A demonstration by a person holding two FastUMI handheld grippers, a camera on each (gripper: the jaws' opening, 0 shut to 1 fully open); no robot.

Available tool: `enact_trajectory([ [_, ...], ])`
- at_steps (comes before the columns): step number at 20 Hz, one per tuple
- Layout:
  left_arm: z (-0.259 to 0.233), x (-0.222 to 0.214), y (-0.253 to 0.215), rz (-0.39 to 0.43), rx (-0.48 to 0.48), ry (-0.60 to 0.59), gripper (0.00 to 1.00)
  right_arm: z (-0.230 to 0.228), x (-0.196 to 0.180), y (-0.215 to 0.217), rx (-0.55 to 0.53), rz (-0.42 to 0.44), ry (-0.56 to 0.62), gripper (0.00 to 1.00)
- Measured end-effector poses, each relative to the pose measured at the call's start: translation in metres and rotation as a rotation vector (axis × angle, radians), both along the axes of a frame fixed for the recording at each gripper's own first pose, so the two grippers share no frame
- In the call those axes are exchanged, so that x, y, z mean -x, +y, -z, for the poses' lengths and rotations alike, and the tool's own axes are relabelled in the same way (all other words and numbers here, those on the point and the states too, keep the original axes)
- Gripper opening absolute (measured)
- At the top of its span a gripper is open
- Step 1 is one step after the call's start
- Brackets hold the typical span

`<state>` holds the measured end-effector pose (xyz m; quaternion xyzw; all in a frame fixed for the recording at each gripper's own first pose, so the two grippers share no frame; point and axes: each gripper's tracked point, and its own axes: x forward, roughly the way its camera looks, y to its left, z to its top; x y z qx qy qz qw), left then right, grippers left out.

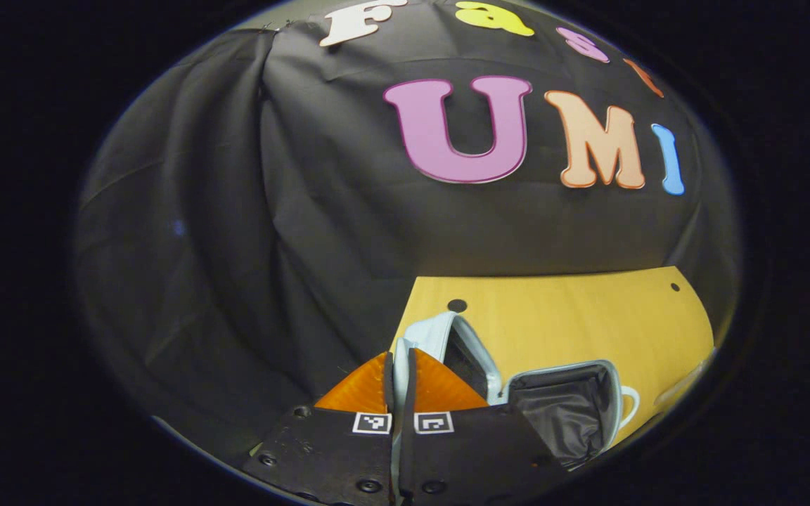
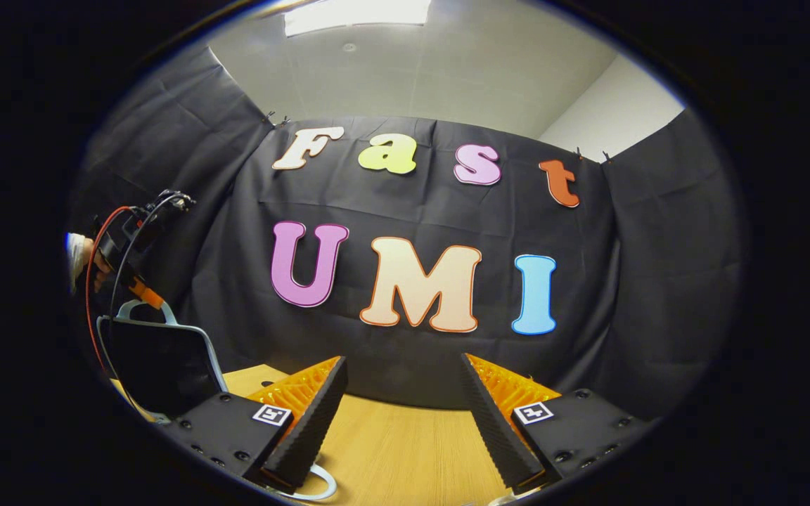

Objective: First open the suitcase, pack the skin care products into it, and then close the suitcase.

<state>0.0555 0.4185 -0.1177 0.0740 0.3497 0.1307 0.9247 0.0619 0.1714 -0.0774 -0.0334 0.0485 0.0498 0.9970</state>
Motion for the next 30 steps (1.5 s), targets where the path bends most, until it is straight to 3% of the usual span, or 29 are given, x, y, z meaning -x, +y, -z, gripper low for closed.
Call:
enact_trajectory([
  [10, 0.087, 0.015, 0.092, -0.135, 0.053, 0.09, 0.0, 0.013, 0.006, 0.014, 0.084, 0.002, 0.047, 0.98],
  [14, 0.139, 0.016, 0.104, -0.182, 0.066, 0.141, 0.0, 0.023, 0.011, 0.017, 0.11, 0.002, 0.082, 0.98],
  [18, 0.146, 0.023, 0.121, -0.286, 0.067, 0.105, 0.02, 0.021, 0.013, 0.015, 0.138, 0.004, 0.08, 1.0],
  [23, 0.11, 0.01, 0.133, -0.256, -0.124, -0.039, 0.99, 0.022, 0.01, 0.012, 0.129, 0.006, 0.083, 1.0],
  [26, 0.073, -0.005, 0.103, -0.186, -0.151, -0.174, 0.95, 0.023, 0.009, 0.008, 0.112, 0.005, 0.081, 0.99],
  [28, 0.043, -0.011, 0.079, -0.148, -0.156, -0.254, 1.0, 0.024, 0.009, 0.004, 0.106, 0.002, 0.081, 0.99],
  [30, 0.024, -0.016, 0.052, -0.106, -0.18, -0.316, 0.95, 0.021, 0.009, -0.003, 0.103, 0.0, 0.073, 1.0],
])
